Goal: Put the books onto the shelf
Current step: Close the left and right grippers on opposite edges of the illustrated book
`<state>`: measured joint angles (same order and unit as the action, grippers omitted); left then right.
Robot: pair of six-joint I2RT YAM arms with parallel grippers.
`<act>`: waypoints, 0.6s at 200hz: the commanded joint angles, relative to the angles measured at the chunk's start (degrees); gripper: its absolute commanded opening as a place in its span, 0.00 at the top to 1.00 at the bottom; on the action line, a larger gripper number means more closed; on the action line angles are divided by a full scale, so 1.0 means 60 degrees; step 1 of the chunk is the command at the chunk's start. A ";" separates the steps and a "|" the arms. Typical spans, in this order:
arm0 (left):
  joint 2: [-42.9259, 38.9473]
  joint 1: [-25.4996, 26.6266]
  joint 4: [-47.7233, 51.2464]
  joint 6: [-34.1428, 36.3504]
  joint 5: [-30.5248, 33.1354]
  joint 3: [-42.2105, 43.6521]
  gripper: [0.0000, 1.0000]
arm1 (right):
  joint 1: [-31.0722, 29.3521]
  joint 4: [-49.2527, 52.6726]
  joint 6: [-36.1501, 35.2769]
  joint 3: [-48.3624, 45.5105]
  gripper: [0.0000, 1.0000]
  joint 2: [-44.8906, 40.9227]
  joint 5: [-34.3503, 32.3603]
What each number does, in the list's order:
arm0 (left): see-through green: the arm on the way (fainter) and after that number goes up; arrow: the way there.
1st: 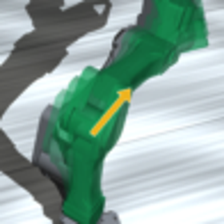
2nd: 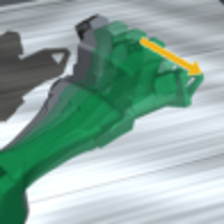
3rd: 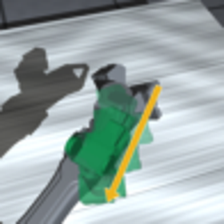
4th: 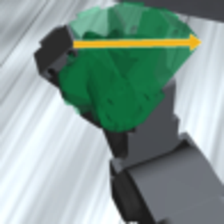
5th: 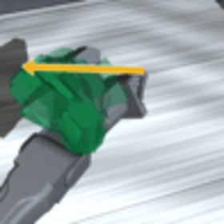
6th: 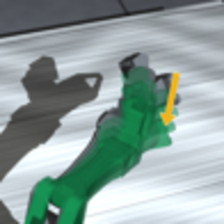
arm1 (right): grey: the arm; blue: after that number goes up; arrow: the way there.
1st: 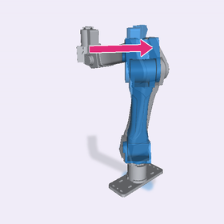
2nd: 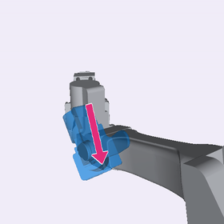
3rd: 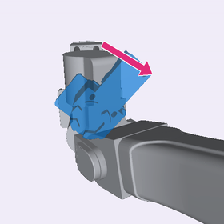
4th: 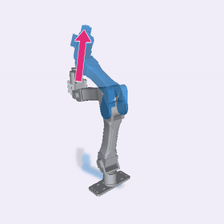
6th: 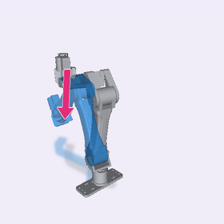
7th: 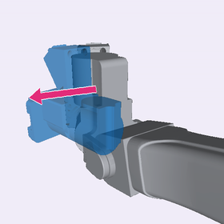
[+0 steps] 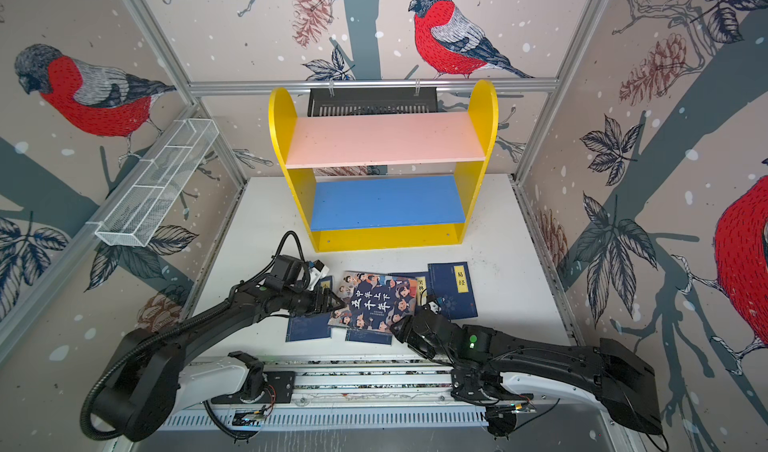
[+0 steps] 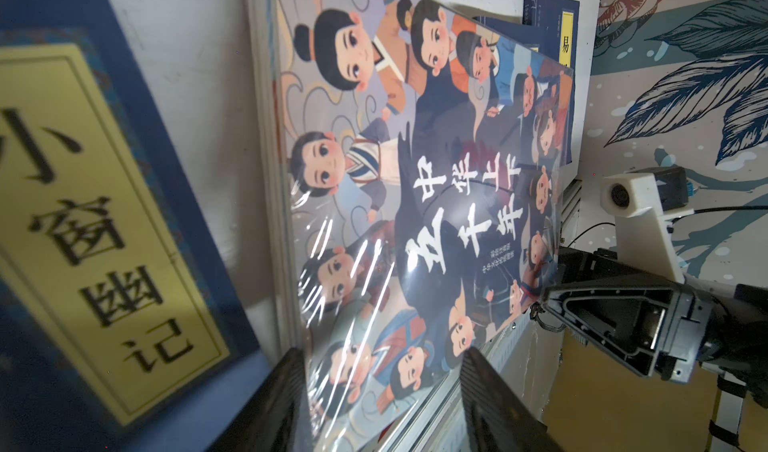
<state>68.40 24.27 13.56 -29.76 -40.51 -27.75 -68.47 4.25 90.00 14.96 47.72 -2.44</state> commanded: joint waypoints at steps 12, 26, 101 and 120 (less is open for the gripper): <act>-0.0048 0.0172 -0.0525 -0.0007 -0.0983 -0.0031 0.39 | 0.0029 -0.0625 0.0028 -0.0030 0.36 -0.0352 -0.0305; -0.0048 0.0188 -0.0512 -0.0001 -0.0981 -0.0034 0.39 | 0.0071 -0.0542 0.0137 -0.0137 0.33 -0.0603 -0.0572; 0.0043 0.0511 -0.0462 0.0321 -0.1084 -0.0212 0.40 | 0.0492 -0.0557 0.0157 -0.0545 0.30 -0.1828 -0.1610; 0.0118 0.0727 -0.0444 0.0484 -0.1155 -0.0289 0.40 | 0.0818 -0.0671 -0.0009 -0.0519 0.29 -0.1722 -0.1432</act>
<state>68.73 27.33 12.84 -28.75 -43.51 -28.62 -65.14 4.69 91.42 11.62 37.06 -11.03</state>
